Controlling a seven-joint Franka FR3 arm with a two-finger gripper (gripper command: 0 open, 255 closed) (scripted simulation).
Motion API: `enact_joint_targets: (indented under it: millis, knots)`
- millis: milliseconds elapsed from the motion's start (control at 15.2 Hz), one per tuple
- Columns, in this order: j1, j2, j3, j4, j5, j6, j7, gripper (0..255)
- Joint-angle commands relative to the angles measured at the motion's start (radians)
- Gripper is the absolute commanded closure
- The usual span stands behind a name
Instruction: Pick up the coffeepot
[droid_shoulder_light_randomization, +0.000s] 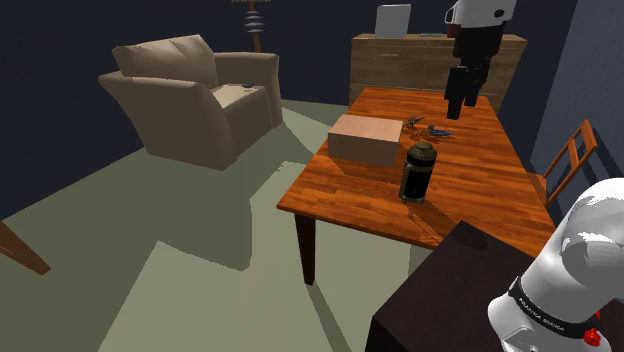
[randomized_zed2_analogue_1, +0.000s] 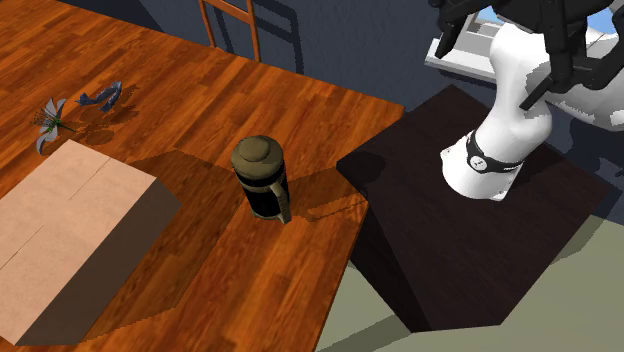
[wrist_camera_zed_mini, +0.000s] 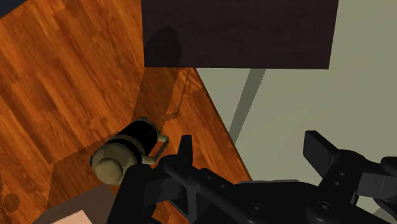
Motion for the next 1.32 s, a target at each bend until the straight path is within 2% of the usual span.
enact_joint_targets:
  millis: [0,726,1254]
  knots:
    - [0.0,0.0,0.0,0.0,0.0,0.0,0.0,0]
    - [-0.057,0.194,-0.181,-0.078,-0.08,0.32,-0.139,0]
    - [-0.078,0.425,-0.312,-0.036,-0.065,0.539,-0.257,0]
